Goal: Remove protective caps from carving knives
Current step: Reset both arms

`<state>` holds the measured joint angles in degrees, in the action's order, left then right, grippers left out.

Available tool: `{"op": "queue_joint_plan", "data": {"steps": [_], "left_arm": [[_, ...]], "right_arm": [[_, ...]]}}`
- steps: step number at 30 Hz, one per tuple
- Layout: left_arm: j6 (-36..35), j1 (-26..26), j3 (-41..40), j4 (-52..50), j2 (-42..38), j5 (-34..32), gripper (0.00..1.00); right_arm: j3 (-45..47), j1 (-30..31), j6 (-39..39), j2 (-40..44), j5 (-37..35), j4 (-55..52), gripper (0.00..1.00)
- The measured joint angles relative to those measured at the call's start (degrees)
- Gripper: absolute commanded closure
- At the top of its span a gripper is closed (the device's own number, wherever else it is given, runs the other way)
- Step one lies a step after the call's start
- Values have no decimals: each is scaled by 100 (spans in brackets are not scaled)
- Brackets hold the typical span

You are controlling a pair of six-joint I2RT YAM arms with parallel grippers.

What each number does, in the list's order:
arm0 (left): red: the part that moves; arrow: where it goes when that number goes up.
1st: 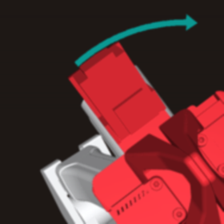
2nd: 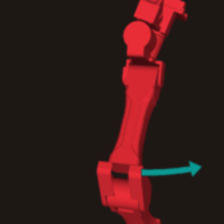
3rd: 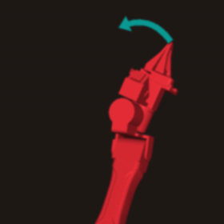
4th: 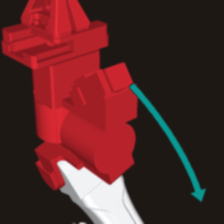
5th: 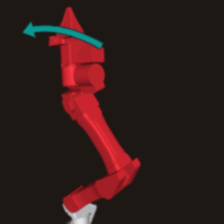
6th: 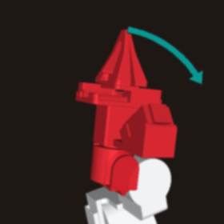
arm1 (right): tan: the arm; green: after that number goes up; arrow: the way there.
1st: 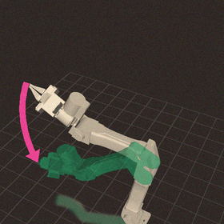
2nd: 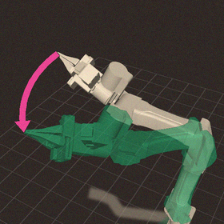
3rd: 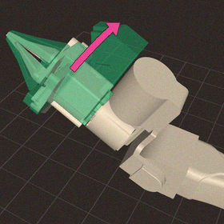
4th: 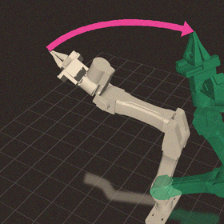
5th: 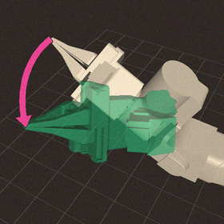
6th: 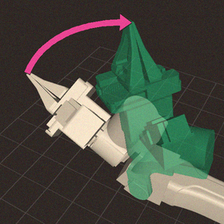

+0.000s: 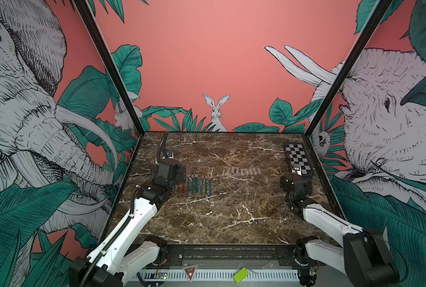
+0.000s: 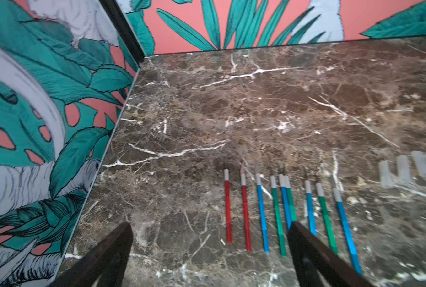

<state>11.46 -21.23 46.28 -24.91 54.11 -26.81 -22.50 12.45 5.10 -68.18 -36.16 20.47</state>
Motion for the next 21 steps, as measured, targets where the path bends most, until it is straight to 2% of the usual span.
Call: {"op": "queue_joint_plan", "data": {"steps": [4,9,15,21], "left_arm": [[-61,717,-610,634,-282,-127,1],[-308,1316,-1252,1812,170,-479,1],[-903,1593,-2122,3825,1082,-223,1],[-1263,1655,-2347,5436,2345,164,1]], "right_arm": [[122,-361,-264,-1023,374,1338,2],[273,-446,-485,-2028,896,2667,2],[142,-872,-345,-2006,1394,2791,2],[133,-905,-273,-1991,1574,2857,2]]}}
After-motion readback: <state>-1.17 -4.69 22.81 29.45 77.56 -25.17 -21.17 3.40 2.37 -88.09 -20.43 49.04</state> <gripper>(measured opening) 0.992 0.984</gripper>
